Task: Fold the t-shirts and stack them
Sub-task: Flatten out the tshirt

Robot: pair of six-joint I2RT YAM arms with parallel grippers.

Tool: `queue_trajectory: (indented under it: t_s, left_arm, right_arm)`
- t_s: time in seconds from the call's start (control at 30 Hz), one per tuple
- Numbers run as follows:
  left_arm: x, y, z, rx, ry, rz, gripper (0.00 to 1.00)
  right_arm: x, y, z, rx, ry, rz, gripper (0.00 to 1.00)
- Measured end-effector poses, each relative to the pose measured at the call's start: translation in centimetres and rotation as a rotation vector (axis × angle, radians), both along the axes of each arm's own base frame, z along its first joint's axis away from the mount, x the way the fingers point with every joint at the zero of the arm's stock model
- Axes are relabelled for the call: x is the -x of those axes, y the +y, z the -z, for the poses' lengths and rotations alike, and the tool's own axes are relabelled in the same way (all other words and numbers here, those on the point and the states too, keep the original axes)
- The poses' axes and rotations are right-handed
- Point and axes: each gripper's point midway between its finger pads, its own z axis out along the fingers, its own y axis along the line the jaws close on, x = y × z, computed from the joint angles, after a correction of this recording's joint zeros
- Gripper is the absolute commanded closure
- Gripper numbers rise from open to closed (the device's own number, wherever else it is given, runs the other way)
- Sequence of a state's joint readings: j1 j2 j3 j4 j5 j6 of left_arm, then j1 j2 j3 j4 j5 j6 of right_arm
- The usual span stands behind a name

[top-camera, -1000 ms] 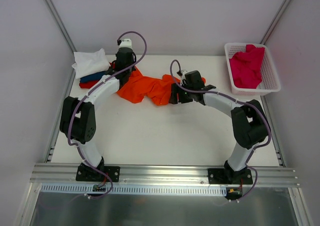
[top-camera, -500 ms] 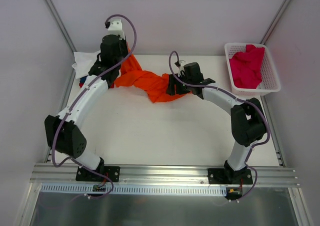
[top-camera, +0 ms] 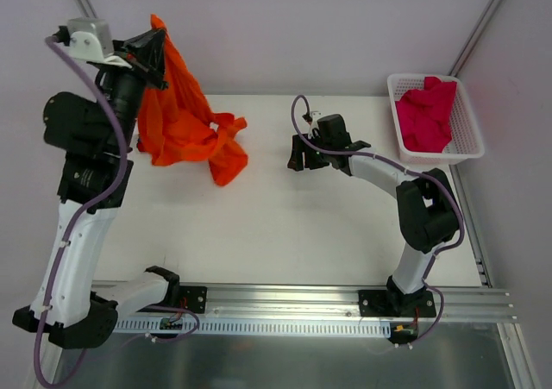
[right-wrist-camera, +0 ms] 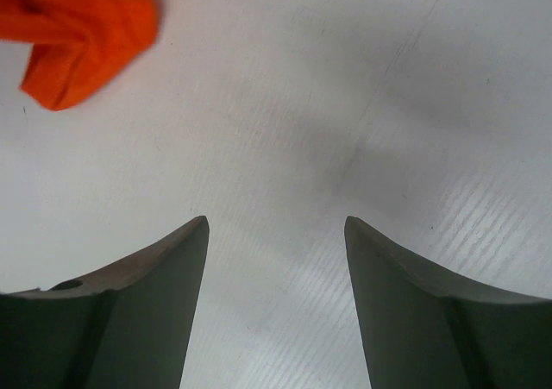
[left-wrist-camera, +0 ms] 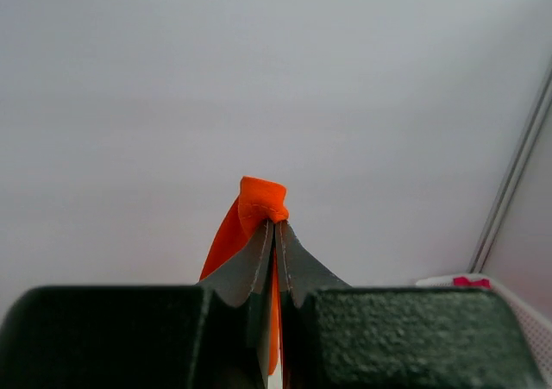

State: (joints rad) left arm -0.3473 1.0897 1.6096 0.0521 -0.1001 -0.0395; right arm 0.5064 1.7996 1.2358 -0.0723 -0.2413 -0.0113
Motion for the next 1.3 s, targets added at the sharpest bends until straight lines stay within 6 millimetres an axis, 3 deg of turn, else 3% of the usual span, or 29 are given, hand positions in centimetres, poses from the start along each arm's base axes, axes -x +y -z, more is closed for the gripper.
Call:
queue_trajectory:
  t_s: [0.13,0.23,0.53,0.67,0.8,1.0,1.13,1.2,1.3]
  left_arm:
    - [3.4,0.5,-3.6,0.007,-0.098,0.033,1.00]
    - [4.5,0.7,-4.9,0.013,-0.131,0.042,1.00]
    - [2.4,-2.2,-3.9,-0.041,-0.053,0.149,1.00]
    - [2.8,-4.1,-4.0,-0.034,-0.024,0.267,1.00]
    - [4.9,-5.8,-5.1,-0.011,-0.028,0.407,1.00]
    - [9.6,-7.7,-8.2,0.012,-0.082,0.628,1.00]
    - [10.6,-9.3,-8.4,0.029,-0.063,0.756,1.00]
    - [10.1,-10.5,-7.9,0.041,-0.032,0.821,1.00]
    - [8.7,-13.0,-6.6,0.057,0.035,0.915,1.00]
  right_arm:
    - [0.0,0.1,0.0,-0.011,-0.001,0.007,0.32]
    - [0.0,0.2,0.0,-0.020,0.002,0.014,0.32]
    - [-0.2,0.3,-0.1,-0.028,-0.005,0.019,0.32]
    - [-0.3,0.3,-0.1,-0.034,-0.009,0.021,0.32]
    - [-0.5,0.5,-0.4,-0.043,-0.022,0.023,0.32]
    - [-1.1,0.1,-0.6,-0.051,-0.034,0.034,0.32]
    - [-2.3,-1.7,-1.3,-0.058,-0.048,0.082,0.32]
    - [-3.0,-3.3,-2.6,-0.069,-0.075,0.122,0.32]
    - [-4.0,-6.8,-6.4,-0.094,-0.156,0.203,0.31]
